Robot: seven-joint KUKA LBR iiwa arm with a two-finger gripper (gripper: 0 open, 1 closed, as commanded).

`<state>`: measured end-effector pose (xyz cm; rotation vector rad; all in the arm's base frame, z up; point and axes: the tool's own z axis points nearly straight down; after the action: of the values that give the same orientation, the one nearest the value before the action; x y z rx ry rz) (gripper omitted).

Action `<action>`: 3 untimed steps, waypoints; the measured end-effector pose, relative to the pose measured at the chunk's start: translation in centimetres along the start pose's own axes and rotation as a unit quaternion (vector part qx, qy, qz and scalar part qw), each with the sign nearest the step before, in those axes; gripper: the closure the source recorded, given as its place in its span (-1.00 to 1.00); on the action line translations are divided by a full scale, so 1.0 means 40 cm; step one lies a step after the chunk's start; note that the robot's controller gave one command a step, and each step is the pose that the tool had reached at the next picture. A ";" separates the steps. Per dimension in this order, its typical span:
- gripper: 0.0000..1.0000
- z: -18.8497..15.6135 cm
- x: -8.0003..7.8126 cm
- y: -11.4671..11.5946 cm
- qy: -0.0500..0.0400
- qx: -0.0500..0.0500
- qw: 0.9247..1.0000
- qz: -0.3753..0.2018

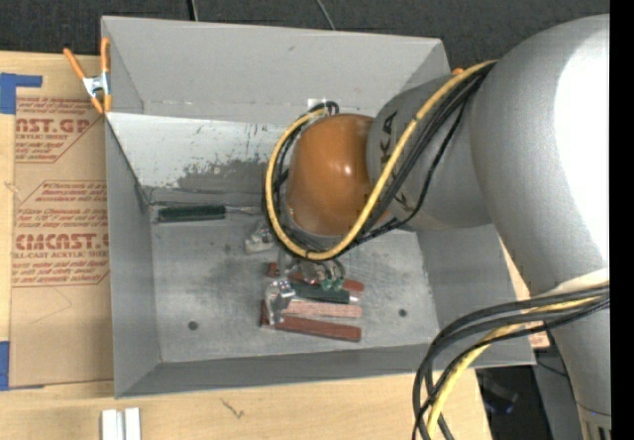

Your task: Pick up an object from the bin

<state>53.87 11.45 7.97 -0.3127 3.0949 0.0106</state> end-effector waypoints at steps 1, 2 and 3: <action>-1.00 0.005 0.007 0.000 0.005 0.000 1.000 0.000; 1.00 0.004 0.129 -0.176 0.004 0.001 0.999 -0.037; 1.00 0.004 0.129 -0.176 0.004 0.001 0.999 -0.037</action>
Offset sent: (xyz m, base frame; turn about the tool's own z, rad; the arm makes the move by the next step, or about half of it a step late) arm -0.0429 -0.0822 -0.0097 -0.0743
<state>50.24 3.50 7.61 -0.4285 3.0885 0.0047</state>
